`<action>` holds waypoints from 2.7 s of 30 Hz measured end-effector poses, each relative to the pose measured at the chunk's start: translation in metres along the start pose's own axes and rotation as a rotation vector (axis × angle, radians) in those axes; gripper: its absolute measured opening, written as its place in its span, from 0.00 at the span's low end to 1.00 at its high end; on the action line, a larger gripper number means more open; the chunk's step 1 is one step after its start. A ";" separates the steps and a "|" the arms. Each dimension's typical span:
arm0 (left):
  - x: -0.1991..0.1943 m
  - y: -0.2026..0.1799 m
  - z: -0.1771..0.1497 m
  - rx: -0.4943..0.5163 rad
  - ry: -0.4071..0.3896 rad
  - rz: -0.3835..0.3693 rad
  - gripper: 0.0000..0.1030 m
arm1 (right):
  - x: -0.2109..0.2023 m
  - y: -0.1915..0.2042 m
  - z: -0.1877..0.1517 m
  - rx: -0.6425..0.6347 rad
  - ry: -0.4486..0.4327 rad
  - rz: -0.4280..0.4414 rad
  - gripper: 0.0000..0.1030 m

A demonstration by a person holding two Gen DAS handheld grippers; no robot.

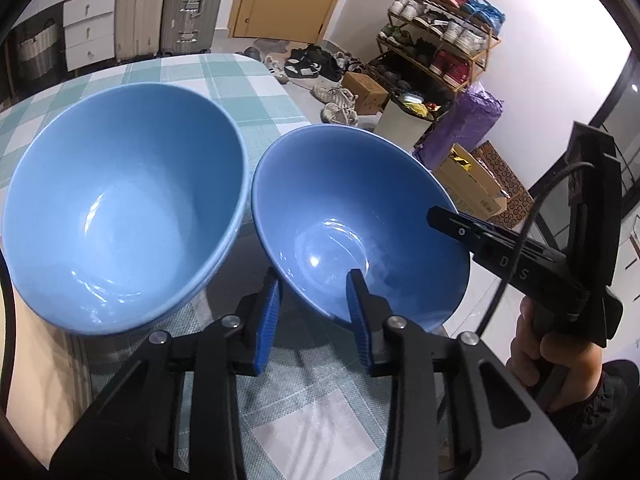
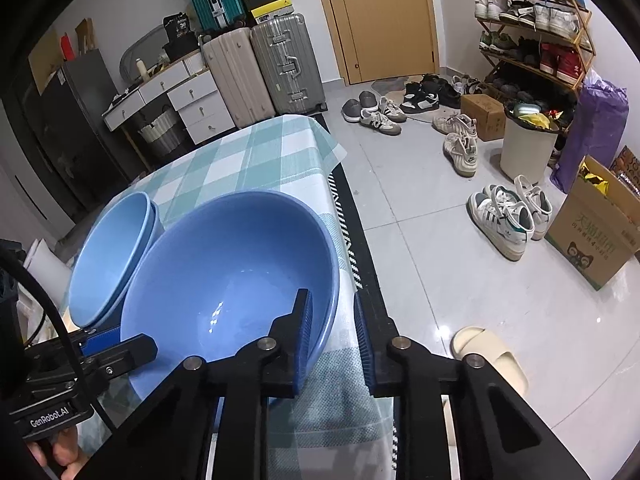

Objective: Organize plates and bowls

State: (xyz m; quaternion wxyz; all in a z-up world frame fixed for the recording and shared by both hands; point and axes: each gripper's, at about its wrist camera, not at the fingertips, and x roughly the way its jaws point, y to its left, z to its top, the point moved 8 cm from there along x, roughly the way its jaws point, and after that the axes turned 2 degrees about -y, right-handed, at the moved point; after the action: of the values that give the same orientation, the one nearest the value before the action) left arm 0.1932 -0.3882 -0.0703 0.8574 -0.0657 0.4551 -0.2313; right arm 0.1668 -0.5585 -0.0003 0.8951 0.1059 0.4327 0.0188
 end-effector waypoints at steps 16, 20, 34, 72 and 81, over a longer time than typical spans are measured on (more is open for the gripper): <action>-0.015 -0.006 -0.003 0.052 -0.026 0.014 0.25 | -0.014 0.007 0.004 -0.020 -0.023 -0.028 0.14; -0.023 -0.010 -0.002 0.068 -0.037 0.010 0.25 | -0.027 0.009 0.007 -0.023 -0.041 -0.032 0.14; -0.065 -0.018 0.014 0.089 -0.102 -0.002 0.25 | -0.072 0.025 0.019 -0.057 -0.102 -0.035 0.14; -0.209 0.045 0.037 0.028 -0.255 0.051 0.25 | -0.100 0.149 0.058 -0.186 -0.174 0.045 0.16; -0.216 0.073 0.043 0.008 -0.261 0.083 0.25 | -0.078 0.175 0.062 -0.202 -0.153 0.061 0.16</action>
State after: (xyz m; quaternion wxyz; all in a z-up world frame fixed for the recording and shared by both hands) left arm 0.1487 -0.2292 0.0927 0.9183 -0.0727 0.3412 -0.1871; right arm 0.1761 -0.4086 0.1333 0.9307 0.0297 0.3554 0.0815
